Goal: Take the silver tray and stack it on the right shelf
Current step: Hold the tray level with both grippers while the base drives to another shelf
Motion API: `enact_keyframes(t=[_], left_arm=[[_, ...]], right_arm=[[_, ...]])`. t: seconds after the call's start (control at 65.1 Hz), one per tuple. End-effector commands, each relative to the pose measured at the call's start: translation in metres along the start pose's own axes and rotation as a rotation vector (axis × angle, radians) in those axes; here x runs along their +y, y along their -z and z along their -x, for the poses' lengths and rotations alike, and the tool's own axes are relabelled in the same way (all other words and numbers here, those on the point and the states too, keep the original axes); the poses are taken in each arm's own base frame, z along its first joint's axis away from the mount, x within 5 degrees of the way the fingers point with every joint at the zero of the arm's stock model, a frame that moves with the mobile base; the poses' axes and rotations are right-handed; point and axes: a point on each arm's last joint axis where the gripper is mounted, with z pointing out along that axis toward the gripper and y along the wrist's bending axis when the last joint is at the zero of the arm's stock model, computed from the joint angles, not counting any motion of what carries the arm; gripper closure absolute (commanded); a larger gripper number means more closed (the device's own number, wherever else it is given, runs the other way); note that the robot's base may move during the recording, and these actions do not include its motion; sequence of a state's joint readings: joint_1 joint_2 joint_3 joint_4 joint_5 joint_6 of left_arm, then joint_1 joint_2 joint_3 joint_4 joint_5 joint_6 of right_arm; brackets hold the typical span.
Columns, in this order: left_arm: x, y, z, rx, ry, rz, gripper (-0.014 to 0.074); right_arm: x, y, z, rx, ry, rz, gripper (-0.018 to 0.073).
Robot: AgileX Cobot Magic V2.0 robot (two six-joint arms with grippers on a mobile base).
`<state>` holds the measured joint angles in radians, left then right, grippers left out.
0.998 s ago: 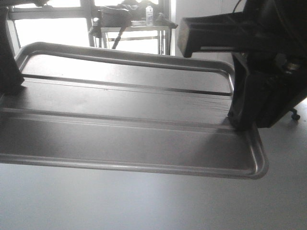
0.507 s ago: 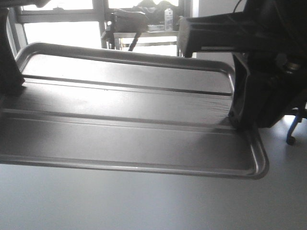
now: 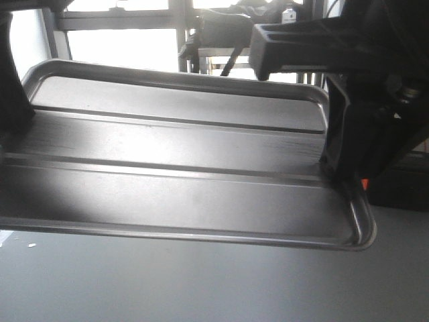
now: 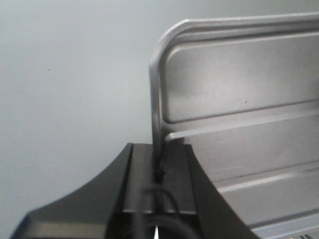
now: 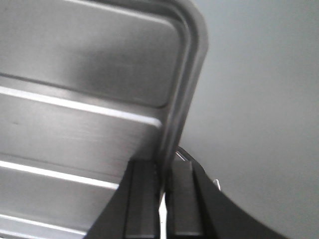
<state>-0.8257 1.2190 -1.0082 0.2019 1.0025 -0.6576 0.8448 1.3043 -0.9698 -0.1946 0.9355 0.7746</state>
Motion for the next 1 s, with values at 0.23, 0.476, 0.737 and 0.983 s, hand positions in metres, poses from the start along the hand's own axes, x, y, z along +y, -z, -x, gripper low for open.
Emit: enact_keyframes(t=[0.23, 0.476, 0.737, 0.983], left_arm=[[-0.0029, 0.0135, 0.0056, -0.066, -0.030, -0.037, 0.0690], [-0.0026, 0.0135, 0.0058, -0.068, -0.032, -0.033, 0.0690], [-0.0026, 0.0135, 0.0058, -0.068, -0.032, -0.033, 0.0689], [-0.0026, 0.0135, 0.0058, -0.068, -0.032, -0.033, 0.0689]], right_arm=[[0.0016, 0.0158, 0.0089, -0.098, 0.040, 0.043, 0.0503], [0.0016, 0.0158, 0.0089, -0.098, 0.040, 0.043, 0.0503], [0.0016, 0.0158, 0.0089, -0.098, 0.040, 0.043, 0.0503], [0.0014, 0.0157, 0.0087, -0.096, 0.039, 0.041, 0.0503]])
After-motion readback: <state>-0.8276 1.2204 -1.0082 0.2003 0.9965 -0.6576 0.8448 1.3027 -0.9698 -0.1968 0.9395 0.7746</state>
